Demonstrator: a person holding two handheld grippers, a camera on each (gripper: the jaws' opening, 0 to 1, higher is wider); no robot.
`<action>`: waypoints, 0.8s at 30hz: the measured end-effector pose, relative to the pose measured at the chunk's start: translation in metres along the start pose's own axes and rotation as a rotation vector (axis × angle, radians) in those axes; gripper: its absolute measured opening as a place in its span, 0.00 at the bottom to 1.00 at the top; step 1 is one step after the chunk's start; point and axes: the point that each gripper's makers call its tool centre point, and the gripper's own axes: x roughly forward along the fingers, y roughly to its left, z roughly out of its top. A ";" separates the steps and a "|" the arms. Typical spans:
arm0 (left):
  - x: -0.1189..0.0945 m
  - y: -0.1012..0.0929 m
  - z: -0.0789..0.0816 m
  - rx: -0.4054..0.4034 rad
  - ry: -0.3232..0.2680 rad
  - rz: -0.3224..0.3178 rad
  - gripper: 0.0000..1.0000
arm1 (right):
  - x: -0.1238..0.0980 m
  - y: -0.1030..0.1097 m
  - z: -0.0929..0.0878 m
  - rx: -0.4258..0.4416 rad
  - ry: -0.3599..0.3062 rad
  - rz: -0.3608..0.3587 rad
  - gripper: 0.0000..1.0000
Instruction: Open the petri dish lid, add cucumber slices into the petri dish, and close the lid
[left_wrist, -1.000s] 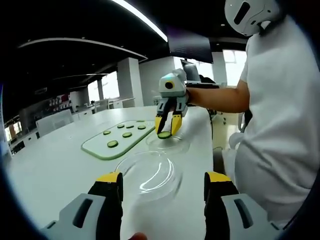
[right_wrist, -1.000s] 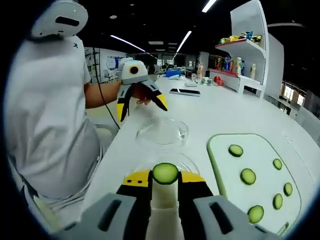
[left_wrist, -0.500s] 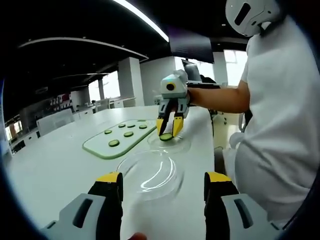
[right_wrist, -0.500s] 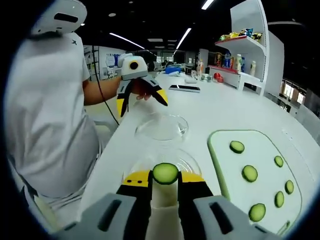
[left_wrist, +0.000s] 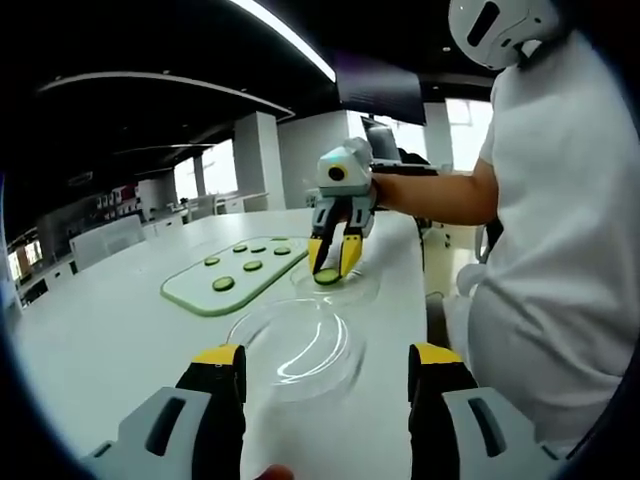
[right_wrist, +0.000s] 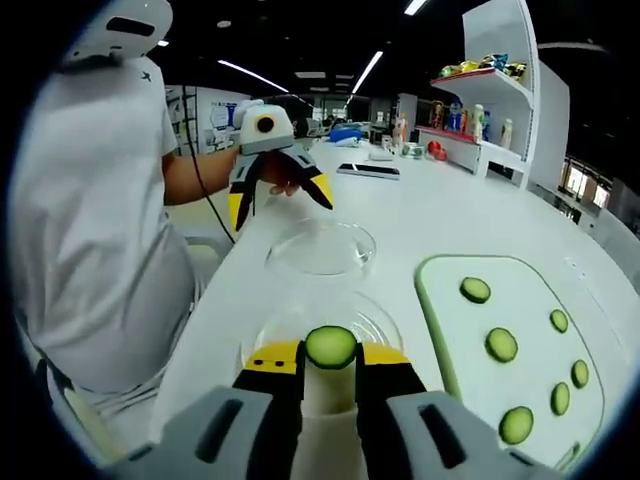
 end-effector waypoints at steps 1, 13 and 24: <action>0.000 0.000 0.000 -0.001 -0.002 0.001 0.64 | 0.000 0.000 -0.001 -0.001 0.002 -0.001 0.20; -0.001 0.002 0.000 -0.003 -0.006 0.007 0.64 | 0.003 -0.002 -0.001 -0.007 0.018 -0.011 0.20; -0.003 0.003 0.000 -0.003 -0.005 0.014 0.64 | 0.002 -0.006 -0.002 -0.009 0.026 -0.031 0.24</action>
